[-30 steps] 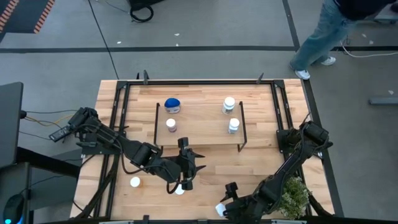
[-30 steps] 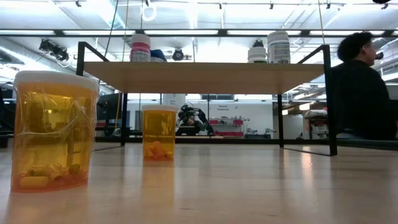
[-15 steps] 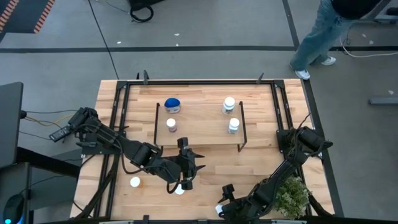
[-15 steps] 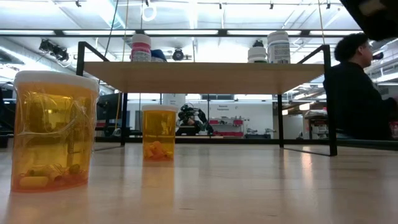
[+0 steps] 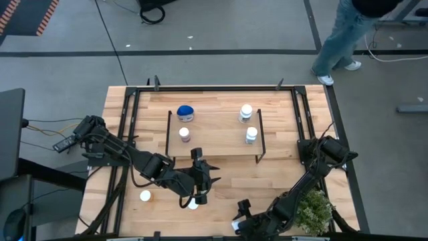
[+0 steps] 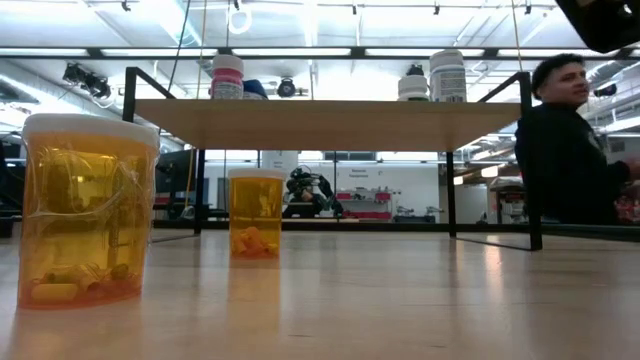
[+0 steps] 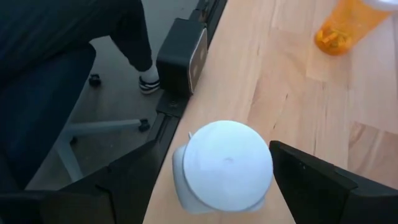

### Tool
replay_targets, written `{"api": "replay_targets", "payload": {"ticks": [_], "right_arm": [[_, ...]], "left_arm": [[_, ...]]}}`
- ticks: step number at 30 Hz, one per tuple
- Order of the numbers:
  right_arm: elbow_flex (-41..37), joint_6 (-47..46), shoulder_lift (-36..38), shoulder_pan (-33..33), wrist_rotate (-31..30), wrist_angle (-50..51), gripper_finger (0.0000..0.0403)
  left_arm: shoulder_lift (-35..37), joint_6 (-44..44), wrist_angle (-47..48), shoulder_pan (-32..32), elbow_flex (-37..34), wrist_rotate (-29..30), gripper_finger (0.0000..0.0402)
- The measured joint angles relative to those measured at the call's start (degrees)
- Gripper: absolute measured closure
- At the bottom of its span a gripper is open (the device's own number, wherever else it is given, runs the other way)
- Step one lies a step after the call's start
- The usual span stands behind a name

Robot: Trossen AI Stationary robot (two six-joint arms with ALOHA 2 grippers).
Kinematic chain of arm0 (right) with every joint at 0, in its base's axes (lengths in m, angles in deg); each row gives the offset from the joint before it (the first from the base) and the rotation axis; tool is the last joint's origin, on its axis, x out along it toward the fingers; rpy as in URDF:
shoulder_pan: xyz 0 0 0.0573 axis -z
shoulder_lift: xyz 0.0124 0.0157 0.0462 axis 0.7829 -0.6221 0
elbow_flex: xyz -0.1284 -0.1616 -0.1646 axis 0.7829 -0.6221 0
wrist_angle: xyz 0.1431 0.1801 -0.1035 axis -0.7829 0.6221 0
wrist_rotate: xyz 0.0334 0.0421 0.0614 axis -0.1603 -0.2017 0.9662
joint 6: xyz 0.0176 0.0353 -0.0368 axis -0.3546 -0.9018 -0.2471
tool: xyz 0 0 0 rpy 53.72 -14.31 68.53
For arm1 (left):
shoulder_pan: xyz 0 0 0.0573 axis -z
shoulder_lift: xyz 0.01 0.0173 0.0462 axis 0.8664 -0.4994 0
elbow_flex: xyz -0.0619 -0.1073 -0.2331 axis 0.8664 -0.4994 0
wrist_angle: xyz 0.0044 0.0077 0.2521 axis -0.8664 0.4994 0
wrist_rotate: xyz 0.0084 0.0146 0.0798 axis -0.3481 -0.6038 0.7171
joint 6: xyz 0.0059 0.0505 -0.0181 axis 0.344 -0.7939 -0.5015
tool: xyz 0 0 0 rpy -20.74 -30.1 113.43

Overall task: Pick and place medicine bottles onto shelf by color
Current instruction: Put the light blue medicine bottle on the shelf

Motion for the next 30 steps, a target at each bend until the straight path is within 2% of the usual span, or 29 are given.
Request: {"api": "replay_targets", "payload": {"ticks": [5,14,17,25,30], "right_arm": [[0.0,0.3,0.0,0.0,0.0,0.7,0.01],[0.2,1.9,0.1,0.0,0.5,0.3,0.0189],[0.2,2.3,0.2,0.0,0.5,0.5,0.0206],[1.4,3.1,0.3,0.3,0.5,2.5,0.0208],[5.1,0.6,0.3,1.3,-0.2,9.7,0.0208]], "left_arm": [[0.0,0.0,0.0,0.0,0.0,0.0,0.0262],[0.0,0.0,0.6,0.0,0.0,0.0,0.026],[0.0,0.0,0.9,0.0,0.0,0.0,0.0263],[0.0,0.0,1.4,0.0,0.0,0.0,0.027],[0.0,0.0,1.6,0.0,0.0,0.0,0.0267]]}}
